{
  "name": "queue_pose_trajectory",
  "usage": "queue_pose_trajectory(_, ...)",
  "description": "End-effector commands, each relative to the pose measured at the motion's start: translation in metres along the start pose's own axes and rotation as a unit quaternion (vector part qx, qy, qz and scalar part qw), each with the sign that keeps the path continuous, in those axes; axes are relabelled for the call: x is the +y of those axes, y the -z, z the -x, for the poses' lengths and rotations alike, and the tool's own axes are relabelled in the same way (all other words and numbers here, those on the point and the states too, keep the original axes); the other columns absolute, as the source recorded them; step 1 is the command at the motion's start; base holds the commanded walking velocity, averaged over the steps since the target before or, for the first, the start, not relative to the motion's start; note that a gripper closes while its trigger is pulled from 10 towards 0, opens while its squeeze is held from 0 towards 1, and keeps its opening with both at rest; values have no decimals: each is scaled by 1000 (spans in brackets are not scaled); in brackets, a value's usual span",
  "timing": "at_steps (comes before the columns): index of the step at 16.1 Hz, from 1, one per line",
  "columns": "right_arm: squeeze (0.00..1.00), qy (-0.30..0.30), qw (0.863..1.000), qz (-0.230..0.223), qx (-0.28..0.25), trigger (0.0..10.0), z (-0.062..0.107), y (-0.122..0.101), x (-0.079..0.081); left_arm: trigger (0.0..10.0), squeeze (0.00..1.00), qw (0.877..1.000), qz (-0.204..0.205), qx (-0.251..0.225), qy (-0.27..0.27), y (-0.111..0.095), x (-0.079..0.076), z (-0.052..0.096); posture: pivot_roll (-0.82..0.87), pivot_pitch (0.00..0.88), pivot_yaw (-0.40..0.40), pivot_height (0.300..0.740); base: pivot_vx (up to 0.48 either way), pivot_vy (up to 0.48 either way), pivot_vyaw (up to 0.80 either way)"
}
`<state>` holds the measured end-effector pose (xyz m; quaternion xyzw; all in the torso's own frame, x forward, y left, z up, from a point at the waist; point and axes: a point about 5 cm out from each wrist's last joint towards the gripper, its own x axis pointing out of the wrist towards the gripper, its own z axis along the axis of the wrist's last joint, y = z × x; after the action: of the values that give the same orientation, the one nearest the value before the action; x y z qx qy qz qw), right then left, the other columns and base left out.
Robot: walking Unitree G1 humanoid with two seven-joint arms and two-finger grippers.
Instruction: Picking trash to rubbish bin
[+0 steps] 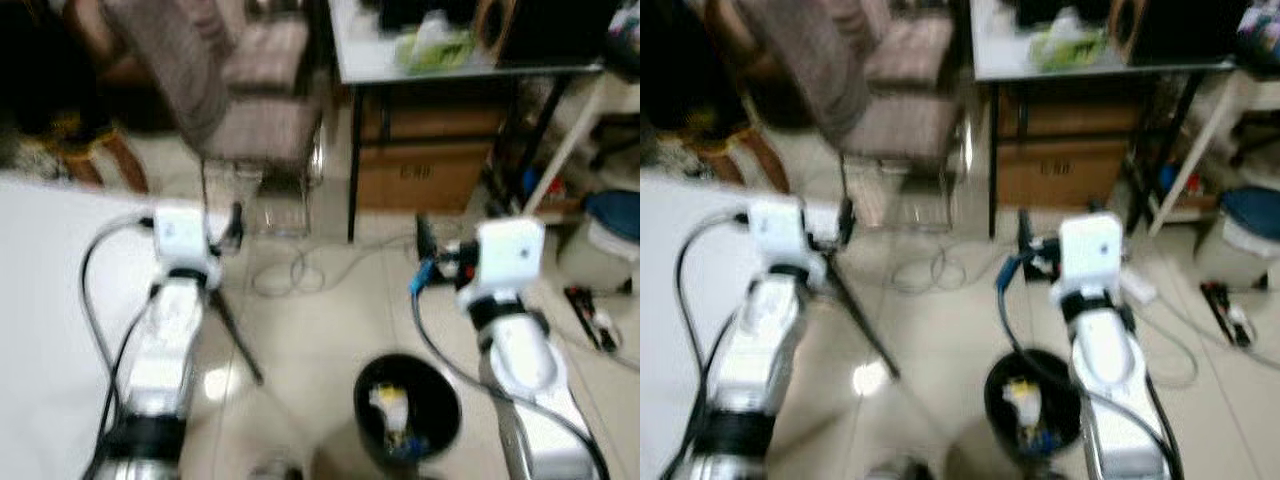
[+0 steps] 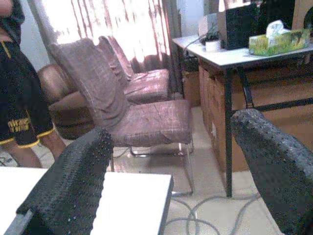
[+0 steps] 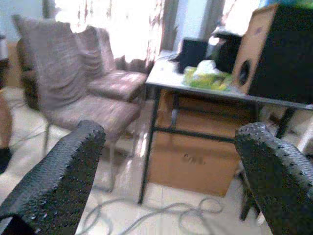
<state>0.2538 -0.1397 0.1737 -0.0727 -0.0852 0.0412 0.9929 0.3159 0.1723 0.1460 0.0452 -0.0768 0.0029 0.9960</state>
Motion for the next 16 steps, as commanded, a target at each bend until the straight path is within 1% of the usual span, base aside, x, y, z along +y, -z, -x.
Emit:
queue_pose_trajectory(1,0,-7,1000,-2,-7,10000,0,-4,1,10000,0,1000,-4,10,-3,2,0,1,-93,115,68,740,0,0,800)
queue_pose_trajectory(4,0,-11,1000,-7,-5,10000,-1,-4,3,10000,0,1000,-6,17,2,3,-2,2,-91,122,71,740,0,0,800)
queue_pose_trajectory(8,0,-12,1000,-11,-1,10000,0,-3,4,10000,0,1000,-7,18,-4,3,-1,2,-91,124,73,740,0,0,800)
queue_pose_trajectory(9,0,-12,1000,-12,1,10000,0,-2,4,10000,0,1000,-17,22,-12,3,1,4,-90,125,72,740,0,0,800)
queue_pose_trajectory(12,0,-15,1000,-15,3,10000,0,-1,5,10000,0,998,-20,43,-31,11,9,9,-87,129,72,740,0,0,800)
queue_pose_trajectory(16,0,-18,1000,-20,8,10000,0,0,6,10000,0,998,-17,52,-36,13,9,8,-86,129,72,740,0,0,800)
